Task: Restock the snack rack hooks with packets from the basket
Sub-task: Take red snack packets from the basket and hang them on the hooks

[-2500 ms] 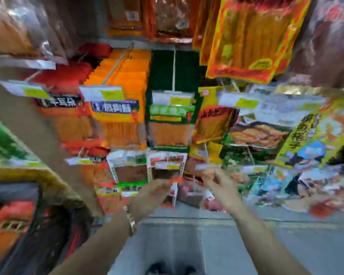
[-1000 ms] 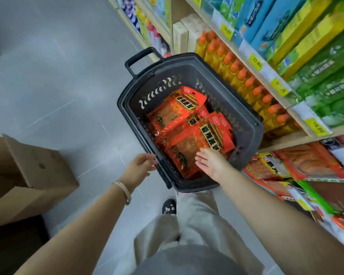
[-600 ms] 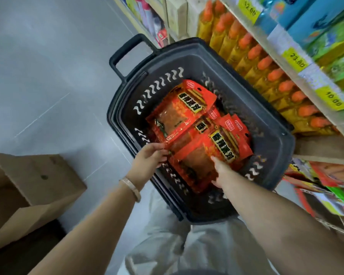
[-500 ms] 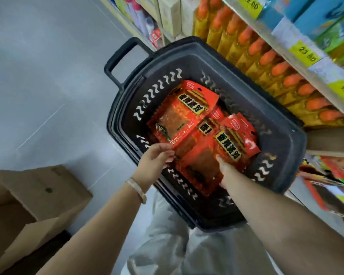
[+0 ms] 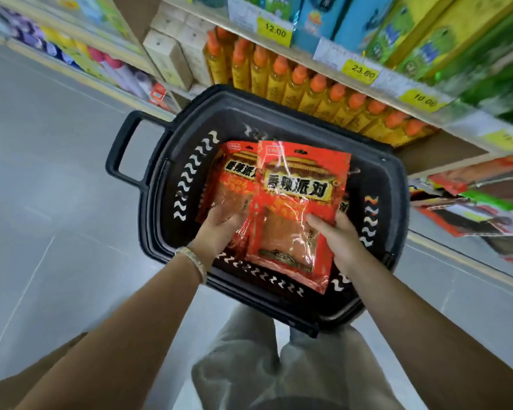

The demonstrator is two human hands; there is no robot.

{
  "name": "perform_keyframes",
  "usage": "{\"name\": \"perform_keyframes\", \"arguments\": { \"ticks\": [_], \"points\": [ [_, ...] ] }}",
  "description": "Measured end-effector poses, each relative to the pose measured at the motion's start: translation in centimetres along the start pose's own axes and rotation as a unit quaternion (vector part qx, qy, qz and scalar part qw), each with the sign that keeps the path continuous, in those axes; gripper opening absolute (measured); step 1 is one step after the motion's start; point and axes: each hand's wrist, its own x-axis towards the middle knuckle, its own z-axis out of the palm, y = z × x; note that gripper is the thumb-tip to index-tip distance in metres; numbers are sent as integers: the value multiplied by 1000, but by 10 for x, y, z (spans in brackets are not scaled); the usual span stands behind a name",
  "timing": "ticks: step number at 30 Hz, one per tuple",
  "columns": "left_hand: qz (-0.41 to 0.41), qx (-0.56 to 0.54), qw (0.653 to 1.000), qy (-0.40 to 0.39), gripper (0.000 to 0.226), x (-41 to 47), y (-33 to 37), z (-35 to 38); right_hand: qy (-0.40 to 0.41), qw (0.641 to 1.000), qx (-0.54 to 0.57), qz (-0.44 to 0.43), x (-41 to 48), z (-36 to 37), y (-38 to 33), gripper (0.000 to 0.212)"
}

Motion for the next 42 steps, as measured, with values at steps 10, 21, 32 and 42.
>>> {"name": "perform_keyframes", "arguments": {
  "ticks": [10, 21, 32, 42],
  "points": [
    [-49, -63, 997, -18, 5, 17, 0, 6, 99, 993, -2, 67, 35, 1, 23, 46],
    [-21, -41, 998, 45, 8, 23, -27, -23, 217, 935, -136, 245, 74, 7, 83, 104],
    [-45, -57, 995, 72, 9, 33, -22, -30, 148, 977, -147, 51, 62, 9, 81, 74],
    [35, -26, 994, 105, 30, 3, 18, -23, 70, 978, -167, -105, 12, -7, -3, 33]
  ]
}}
